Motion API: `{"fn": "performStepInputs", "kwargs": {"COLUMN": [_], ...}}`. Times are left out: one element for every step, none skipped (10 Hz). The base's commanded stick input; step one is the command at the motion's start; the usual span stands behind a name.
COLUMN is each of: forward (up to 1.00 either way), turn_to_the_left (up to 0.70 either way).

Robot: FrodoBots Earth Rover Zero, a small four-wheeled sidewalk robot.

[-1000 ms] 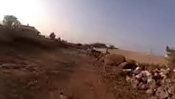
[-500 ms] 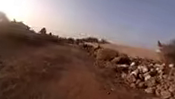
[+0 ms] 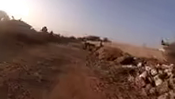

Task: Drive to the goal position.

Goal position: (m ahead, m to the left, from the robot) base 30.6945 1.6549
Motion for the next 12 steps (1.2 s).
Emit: {"fn": "performStepInputs", "kwargs": {"forward": [0.69, 0.69, 0.69, 0.69, 0.69, 0.69, 0.69, 0.69, 0.69, 0.69, 0.69, 0.69], "turn_to_the_left": [0.0, 0.0, 0.0, 0.0, 0.02, 0.17, 0.35, 0.2, 0.0, 0.0, 0.0, 0.0]}}
